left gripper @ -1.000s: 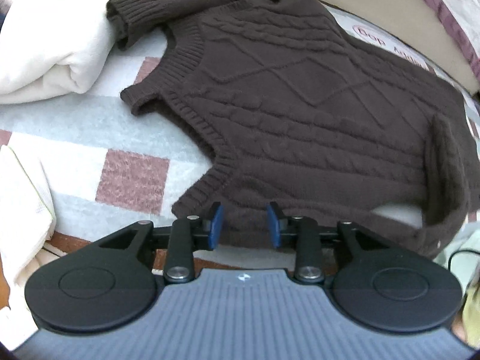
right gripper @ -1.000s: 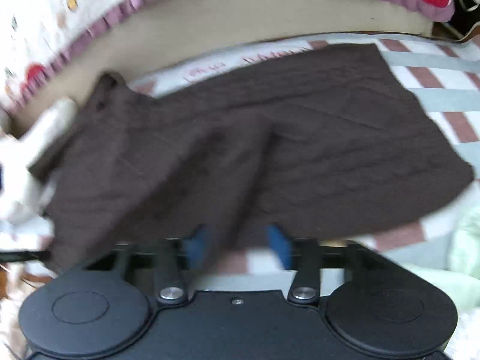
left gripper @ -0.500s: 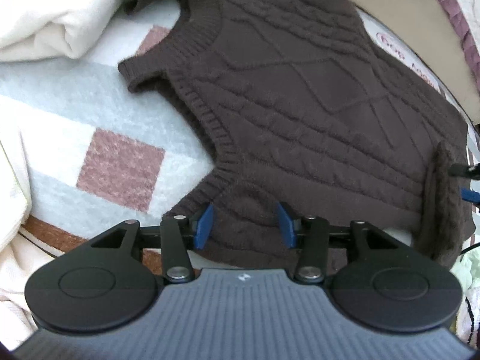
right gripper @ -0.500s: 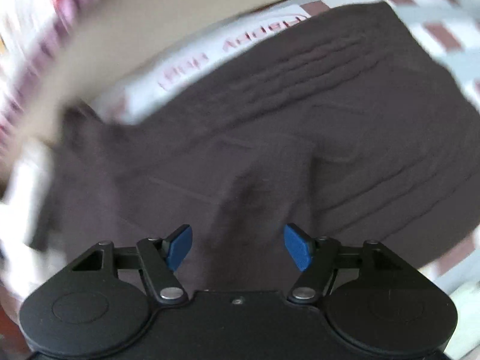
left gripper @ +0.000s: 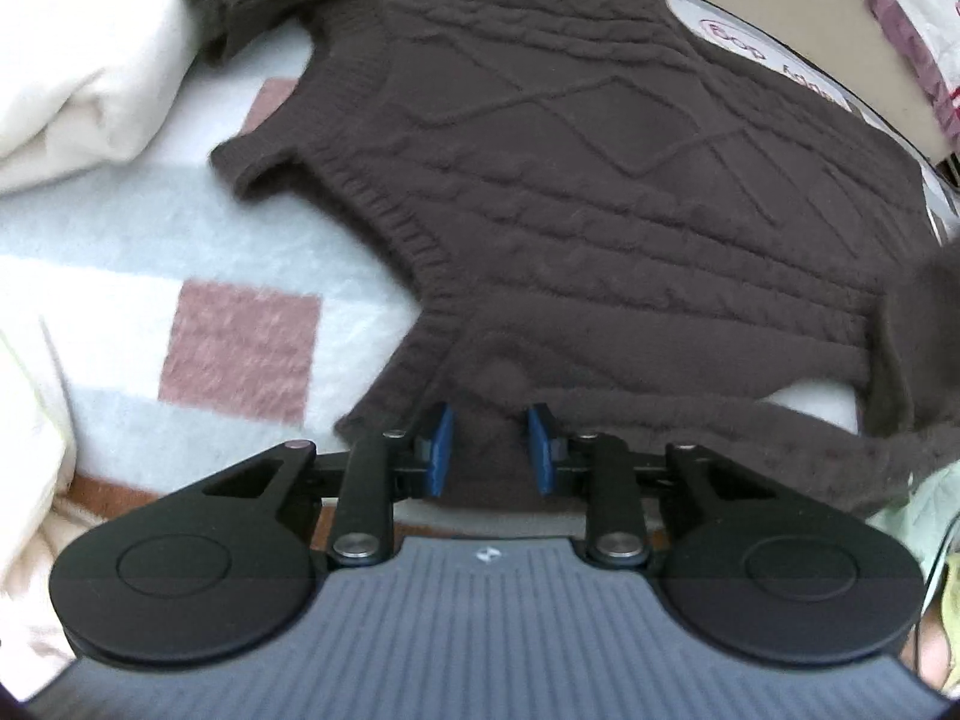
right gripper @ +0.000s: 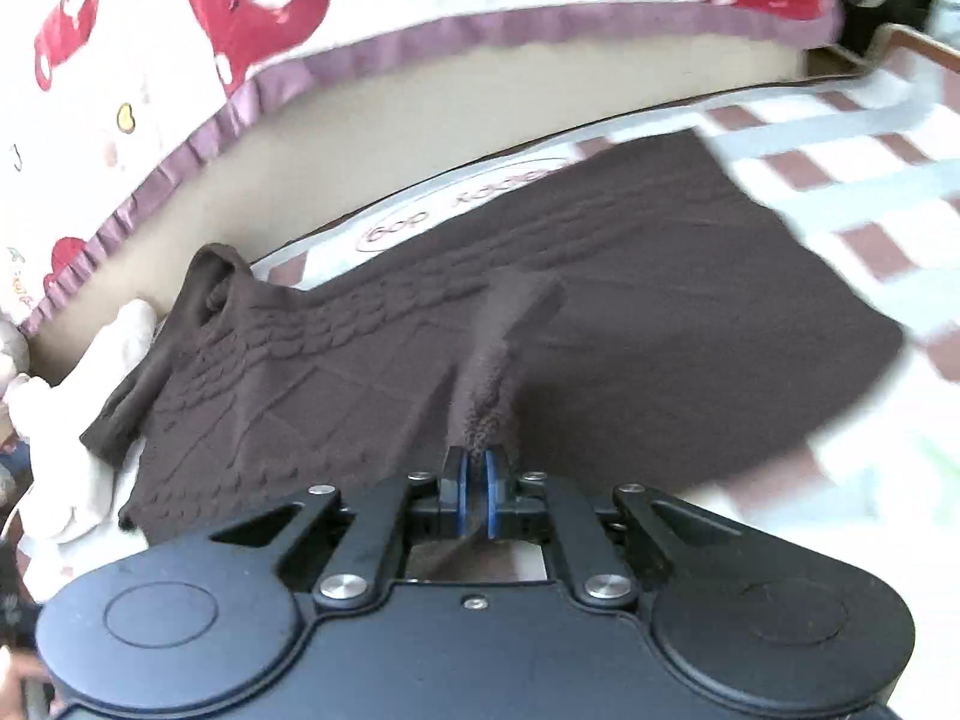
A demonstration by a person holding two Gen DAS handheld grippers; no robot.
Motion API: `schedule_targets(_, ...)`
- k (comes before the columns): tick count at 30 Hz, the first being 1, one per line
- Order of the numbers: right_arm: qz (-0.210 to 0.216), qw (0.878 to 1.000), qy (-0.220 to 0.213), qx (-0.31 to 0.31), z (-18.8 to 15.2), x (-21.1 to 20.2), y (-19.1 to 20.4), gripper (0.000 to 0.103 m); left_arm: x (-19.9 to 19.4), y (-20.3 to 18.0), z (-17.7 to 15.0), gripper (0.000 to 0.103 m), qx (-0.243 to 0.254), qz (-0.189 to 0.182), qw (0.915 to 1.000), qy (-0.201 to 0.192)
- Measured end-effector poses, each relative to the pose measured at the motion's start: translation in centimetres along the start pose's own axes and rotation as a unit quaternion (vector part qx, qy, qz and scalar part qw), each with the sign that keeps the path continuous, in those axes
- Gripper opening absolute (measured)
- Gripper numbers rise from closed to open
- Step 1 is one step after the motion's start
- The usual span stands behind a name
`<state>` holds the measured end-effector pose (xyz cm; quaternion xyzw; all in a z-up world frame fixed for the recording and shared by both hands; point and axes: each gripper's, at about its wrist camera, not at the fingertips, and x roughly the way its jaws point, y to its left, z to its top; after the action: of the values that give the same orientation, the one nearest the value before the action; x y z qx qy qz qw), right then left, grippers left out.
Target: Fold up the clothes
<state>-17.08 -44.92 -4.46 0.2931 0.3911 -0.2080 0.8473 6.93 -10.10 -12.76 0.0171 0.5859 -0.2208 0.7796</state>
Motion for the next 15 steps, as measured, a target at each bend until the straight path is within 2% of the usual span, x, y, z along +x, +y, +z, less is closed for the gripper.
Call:
schedule_targets(4,-0.038,0.996,0.075,-0.015,-1.9,-0.2,-1.5,0.009,-0.3,0.8,-0.3,0.03,-0.024,-0.011,0.9994,0.022)
schedule_targets(5,-0.044,0.995,0.094,-0.012,-2.1,0.1,-1.9,0.009,-0.4,1.0,-0.4,0.034,-0.035,-0.021,0.9988,0.026)
schedule_targets(6,-0.051,0.992,0.116,-0.009,-2.1,0.3,-2.0,0.013,-0.5,1.2,-0.5,0.04,-0.047,-0.031,0.998,0.03)
schedule_targets(8,-0.057,0.987,0.151,-0.01,-1.9,0.4,-2.1,0.015,-0.3,1.7,-0.6,0.045,-0.076,-0.062,0.9941,0.044)
schedule_targets(10,-0.04,0.989,0.143,-0.019,-1.3,-0.5,-1.6,0.025,0.1,2.2,-0.9,0.045,-0.104,-0.091,0.9886,0.06)
schedule_targets(13,0.035,0.994,0.085,-0.066,0.2,-1.8,-0.5,0.034,0.8,2.6,-1.3,0.045,-0.143,-0.138,0.9772,0.073)
schedule_targets(15,0.075,0.987,0.056,-0.134,1.0,-1.2,0.7,0.036,1.3,2.9,-1.6,0.048,-0.165,-0.171,0.9687,0.072)
